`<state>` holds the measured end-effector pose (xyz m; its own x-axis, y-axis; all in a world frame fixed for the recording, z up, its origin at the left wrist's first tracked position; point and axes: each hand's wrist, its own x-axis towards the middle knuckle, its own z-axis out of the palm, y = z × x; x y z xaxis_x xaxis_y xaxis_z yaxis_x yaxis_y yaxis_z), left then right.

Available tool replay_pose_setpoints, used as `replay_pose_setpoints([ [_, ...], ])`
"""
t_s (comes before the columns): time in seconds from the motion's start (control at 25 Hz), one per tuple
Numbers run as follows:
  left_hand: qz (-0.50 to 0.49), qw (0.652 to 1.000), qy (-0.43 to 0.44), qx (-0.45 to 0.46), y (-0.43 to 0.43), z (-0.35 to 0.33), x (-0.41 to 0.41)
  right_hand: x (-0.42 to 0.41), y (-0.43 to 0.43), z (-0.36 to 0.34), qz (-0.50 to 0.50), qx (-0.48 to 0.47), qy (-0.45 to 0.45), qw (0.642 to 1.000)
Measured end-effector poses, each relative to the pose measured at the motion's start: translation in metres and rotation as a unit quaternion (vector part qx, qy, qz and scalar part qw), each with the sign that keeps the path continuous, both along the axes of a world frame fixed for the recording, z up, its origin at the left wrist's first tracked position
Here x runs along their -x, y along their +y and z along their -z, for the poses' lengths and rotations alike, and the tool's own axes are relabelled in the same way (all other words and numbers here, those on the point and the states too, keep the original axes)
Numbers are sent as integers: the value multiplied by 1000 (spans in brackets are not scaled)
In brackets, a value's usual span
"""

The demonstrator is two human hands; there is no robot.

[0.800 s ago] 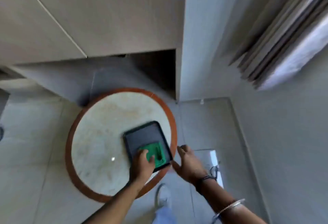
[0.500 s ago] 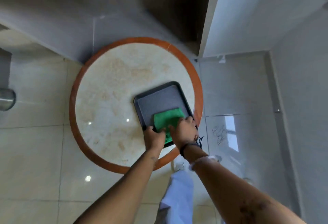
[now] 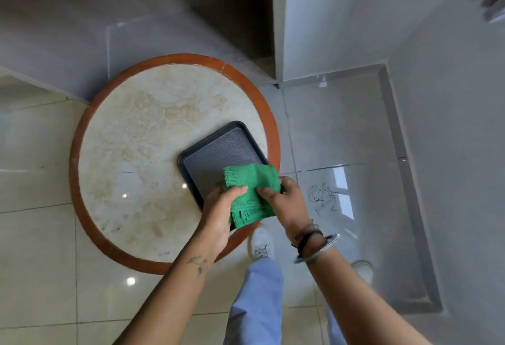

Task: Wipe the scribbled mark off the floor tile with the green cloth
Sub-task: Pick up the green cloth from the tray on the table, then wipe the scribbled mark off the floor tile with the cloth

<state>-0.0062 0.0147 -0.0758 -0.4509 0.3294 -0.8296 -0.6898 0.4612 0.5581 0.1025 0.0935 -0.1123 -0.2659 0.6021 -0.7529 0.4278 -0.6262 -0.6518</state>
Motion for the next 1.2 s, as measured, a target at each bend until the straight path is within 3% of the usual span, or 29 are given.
replay_pose_setpoints([
  [0.08, 20, 997, -37, -71, 9, -7, -35, -53, 10, -5, 109, 92, 139, 980],
  [0.2, 63, 990, -72, -108, 20, 17, -98, -133, 25, 14, 135, 215, 237, 938],
  [0.32, 103, 991, -54, -63, 32, 81, -167, -207, 36, 62, 130, 226, 217, 941],
  [0.44, 214, 977, 13, -4, 38, 181, -216, -264, 46, 146, 164, 137, 86, 973],
  [0.52, 381, 914, 114, 84, 36, 264, -222, -289, 50, 218, 131, 22, -87, 987],
  [0.56, 476, 852, 177, 127, 34, 307, -218, -298, 51, 258, 84, -58, -189, 977],
  [0.64, 624, 707, 278, 183, 30, 387, -203, -308, 52, 337, -5, -202, -341, 918],
  [0.72, 686, 614, 333, 205, 35, 450, -188, -302, 49, 403, -71, -272, -399, 873],
  [0.8, 709, 567, 361, 214, 41, 500, -179, -284, 29, 458, -215, -276, -402, 846],
  [0.88, 733, 534, 355, 229, 42, 537, -174, -268, -15, 498, -374, -210, -377, 821],
  [0.92, 746, 516, 350, 235, 42, 548, -172, -268, -34, 510, -403, -191, -382, 809],
  [1.08, 764, 458, 385, 242, 27, 570, -174, -278, -37, 537, -394, -243, -400, 791],
  [1.2, 763, 432, 411, 250, 24, 578, -177, -262, -23, 534, -361, -237, -390, 814],
])
